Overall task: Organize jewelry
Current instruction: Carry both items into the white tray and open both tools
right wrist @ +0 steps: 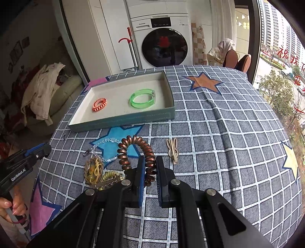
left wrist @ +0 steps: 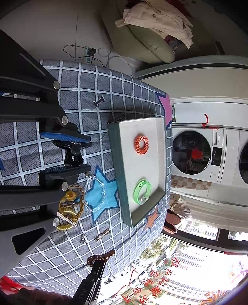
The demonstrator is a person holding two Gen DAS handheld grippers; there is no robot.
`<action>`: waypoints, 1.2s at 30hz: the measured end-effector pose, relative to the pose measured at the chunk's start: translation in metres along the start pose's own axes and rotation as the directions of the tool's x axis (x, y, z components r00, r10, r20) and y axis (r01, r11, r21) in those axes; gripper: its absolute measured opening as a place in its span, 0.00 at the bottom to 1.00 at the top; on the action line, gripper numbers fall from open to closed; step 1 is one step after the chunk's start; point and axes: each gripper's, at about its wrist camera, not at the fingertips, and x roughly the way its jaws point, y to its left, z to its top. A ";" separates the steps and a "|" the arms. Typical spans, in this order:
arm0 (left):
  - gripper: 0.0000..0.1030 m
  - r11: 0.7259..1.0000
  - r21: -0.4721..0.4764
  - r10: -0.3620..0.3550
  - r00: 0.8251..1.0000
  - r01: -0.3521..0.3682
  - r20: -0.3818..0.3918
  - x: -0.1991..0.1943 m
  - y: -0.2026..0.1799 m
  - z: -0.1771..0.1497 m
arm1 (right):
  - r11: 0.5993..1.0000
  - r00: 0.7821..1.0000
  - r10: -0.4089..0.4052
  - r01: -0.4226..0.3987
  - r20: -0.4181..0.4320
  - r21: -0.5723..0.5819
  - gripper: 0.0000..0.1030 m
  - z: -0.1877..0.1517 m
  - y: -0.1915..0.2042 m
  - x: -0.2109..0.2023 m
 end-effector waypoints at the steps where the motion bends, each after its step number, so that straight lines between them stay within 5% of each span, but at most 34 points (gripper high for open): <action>1: 0.42 1.000 0.000 -0.001 1.000 0.001 0.007 0.000 0.000 0.005 | 1.000 1.000 0.003 -0.003 0.005 -0.003 0.12 0.006 0.000 -0.001; 12: 0.42 1.000 -0.009 0.009 0.998 -0.009 0.062 0.019 0.005 0.065 | 0.997 0.998 0.064 -0.064 0.019 -0.032 0.12 0.074 0.009 0.019; 22: 0.42 0.999 0.003 0.032 0.999 -0.032 0.020 0.084 0.001 0.122 | 0.988 0.983 0.152 -0.154 -0.104 -0.017 0.12 0.117 0.041 0.106; 28: 0.42 0.998 -0.002 0.055 0.997 -0.055 -0.048 0.126 0.004 0.124 | 0.975 0.955 0.217 -0.205 -0.201 0.082 0.11 0.120 0.038 0.157; 36: 0.42 0.997 0.024 0.070 0.991 -0.068 -0.115 0.162 0.000 0.111 | 0.984 0.954 0.177 -0.162 -0.243 0.078 0.11 0.117 0.033 0.190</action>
